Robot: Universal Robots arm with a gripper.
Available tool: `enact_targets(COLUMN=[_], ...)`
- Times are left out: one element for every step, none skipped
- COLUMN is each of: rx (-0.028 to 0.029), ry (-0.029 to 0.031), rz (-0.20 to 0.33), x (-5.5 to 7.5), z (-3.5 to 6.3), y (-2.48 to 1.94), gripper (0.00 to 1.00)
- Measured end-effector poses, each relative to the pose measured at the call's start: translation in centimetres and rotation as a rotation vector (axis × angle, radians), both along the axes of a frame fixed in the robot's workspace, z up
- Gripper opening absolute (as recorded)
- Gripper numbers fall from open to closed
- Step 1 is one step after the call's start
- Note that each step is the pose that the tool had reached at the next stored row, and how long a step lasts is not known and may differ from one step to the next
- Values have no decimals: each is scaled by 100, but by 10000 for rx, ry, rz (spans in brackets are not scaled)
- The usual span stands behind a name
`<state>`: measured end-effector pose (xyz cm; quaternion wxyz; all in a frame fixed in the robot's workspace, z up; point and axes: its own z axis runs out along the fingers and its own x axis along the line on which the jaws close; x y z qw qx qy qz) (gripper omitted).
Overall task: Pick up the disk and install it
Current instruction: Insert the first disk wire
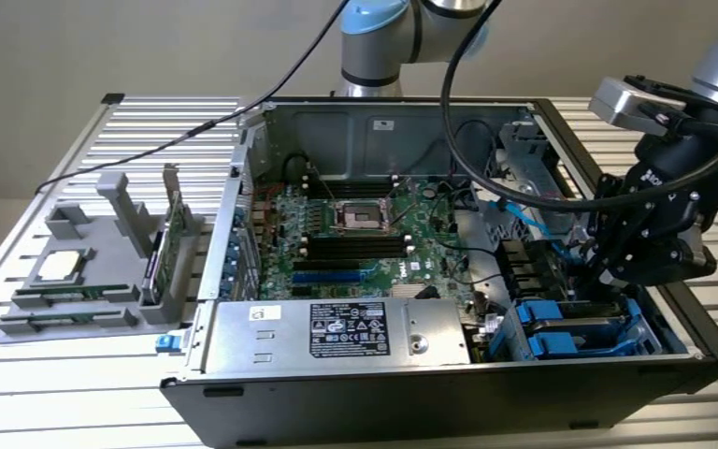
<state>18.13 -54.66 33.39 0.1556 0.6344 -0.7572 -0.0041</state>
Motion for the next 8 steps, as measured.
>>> enact_targets(rx=[-36, -76, -110, -135, -158, -168, -170, -171], ry=[0, 0, -1, -5, -13, -27, -38, -49], rz=[-2, -4, -4, -5, -4, -2, -2, -3], x=[0, 0, 0, 0, 0, 1, 1, 1], z=[-1, -2, -4, -7, -9, -10, -12, -14], y=[4, 7, 10, 12, 15, 17, 19, 19], gripper=[18, 18, 18, 18, 18, 18, 18, 18])
